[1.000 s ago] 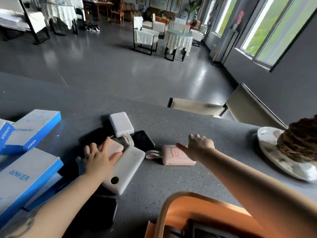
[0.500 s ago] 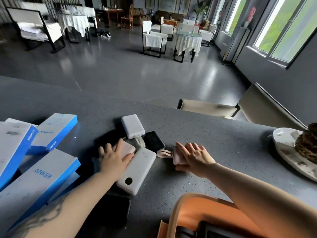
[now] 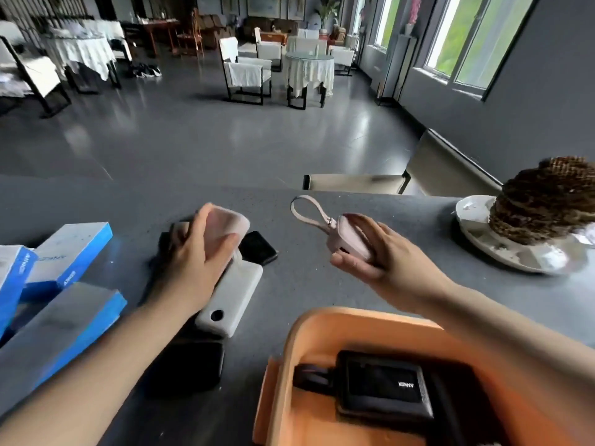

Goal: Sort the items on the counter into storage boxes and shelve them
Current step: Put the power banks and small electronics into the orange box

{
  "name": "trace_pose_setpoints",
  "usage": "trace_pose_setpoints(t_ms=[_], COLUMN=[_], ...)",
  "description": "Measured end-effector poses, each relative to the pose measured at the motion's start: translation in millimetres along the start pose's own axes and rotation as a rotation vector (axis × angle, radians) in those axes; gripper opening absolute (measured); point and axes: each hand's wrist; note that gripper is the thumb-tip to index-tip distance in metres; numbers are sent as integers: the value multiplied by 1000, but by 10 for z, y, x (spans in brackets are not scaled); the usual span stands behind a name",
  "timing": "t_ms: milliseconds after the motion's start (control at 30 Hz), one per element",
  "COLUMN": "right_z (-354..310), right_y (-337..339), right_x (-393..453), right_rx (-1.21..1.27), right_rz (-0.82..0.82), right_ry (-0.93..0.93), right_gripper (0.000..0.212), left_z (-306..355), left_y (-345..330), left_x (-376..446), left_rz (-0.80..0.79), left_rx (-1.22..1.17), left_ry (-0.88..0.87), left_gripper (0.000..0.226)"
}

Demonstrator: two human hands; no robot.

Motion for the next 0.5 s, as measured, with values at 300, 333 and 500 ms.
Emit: trace_pose_setpoints(t_ms=[300, 333, 500], right_z=[-70, -65, -50], right_y=[170, 139, -63], right_x=[-1541, -1610, -1794], right_rx=[-20, -39, -46], right_rz=[-264, -300, -439], right_ry=[72, 74, 79], right_gripper=[72, 75, 85], left_z=[649, 676, 715], left_y=[229, 212, 141], left_x=[-964, -1033, -1265], left_rz=[-83, -95, -184], left_rx=[-277, -271, -202], left_ry=[-199, -218, -240], left_gripper=[70, 70, 72])
Point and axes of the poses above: each hand's wrist, its own x-axis towards the middle knuckle, its own y-axis out of the back of the hand, z = x × y, and after that the axes turned 10 degrees about z, right-handed
